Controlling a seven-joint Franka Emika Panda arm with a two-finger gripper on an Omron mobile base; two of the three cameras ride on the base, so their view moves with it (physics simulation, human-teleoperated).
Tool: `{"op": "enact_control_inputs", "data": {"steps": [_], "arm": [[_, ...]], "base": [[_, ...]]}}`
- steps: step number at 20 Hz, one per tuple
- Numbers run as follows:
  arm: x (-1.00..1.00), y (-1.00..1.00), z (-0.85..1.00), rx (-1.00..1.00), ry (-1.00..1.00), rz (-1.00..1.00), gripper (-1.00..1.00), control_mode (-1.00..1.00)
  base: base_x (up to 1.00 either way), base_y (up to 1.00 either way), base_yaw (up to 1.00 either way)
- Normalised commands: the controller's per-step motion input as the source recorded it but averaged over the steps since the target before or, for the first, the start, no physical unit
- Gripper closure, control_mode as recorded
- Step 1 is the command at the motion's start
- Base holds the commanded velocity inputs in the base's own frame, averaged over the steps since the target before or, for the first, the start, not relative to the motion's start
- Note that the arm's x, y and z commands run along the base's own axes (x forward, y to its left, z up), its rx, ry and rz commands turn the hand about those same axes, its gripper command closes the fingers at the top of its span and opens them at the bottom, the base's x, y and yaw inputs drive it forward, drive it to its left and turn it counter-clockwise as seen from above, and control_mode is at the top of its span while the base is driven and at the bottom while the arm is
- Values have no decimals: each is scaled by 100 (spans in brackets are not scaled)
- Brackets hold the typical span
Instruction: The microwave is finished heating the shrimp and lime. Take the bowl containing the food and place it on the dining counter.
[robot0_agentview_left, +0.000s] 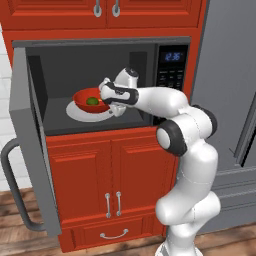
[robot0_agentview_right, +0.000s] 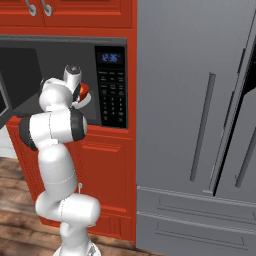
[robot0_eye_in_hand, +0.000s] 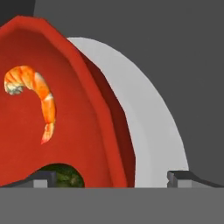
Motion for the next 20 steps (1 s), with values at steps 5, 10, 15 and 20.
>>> {"op": "enact_control_inputs", "data": {"steps": [5, 10, 15, 20], "arm": [[0, 0, -32, -5, 9, 0, 100, -100], [0, 0, -5, 0, 1, 0, 100, -100], [-8, 0, 0, 0, 0, 0, 100, -100], [-56, -18, 0, 0, -1, -2, 100, -100]], "base": [[0, 0, 0], [0, 0, 0], [0, 0, 0], [0, 0, 0]]}}
